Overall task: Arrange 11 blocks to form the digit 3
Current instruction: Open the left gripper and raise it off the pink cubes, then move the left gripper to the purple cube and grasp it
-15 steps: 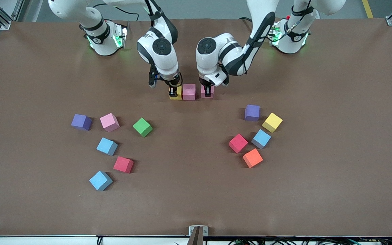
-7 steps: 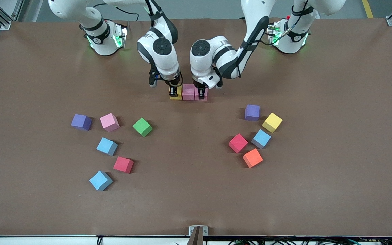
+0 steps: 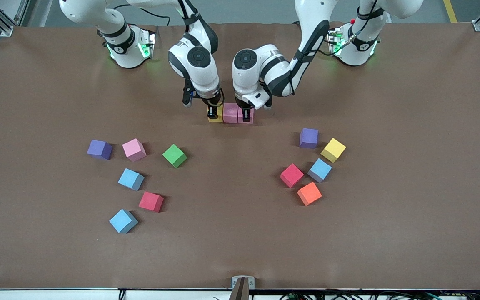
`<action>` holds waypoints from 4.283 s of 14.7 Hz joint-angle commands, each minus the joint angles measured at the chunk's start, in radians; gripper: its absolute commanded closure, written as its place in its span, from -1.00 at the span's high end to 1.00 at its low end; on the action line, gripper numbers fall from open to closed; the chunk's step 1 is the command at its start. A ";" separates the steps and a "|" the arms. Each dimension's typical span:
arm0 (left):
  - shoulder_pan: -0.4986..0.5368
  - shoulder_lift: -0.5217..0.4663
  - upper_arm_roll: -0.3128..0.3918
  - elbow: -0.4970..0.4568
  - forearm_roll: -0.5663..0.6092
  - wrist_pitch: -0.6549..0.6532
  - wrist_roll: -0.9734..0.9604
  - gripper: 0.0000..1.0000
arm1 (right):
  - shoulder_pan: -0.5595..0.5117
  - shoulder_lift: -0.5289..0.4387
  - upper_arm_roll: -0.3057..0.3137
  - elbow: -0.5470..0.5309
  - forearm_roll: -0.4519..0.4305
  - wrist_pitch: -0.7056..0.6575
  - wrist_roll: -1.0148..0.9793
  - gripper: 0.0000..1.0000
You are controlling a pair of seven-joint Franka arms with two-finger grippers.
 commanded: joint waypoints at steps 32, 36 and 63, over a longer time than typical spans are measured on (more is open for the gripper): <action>0.258 -0.368 0.001 -0.063 -0.010 -0.439 1.012 1.00 | 0.001 0.065 0.001 0.043 0.019 0.020 0.020 -1.00; 0.388 -0.467 -0.001 -0.160 -0.007 -0.437 1.360 1.00 | 0.001 0.065 0.001 0.043 0.019 0.016 0.017 -1.00; 0.486 -0.210 0.001 -0.235 0.005 -0.051 2.068 1.00 | -0.022 0.065 -0.004 0.040 0.012 0.003 0.006 -1.00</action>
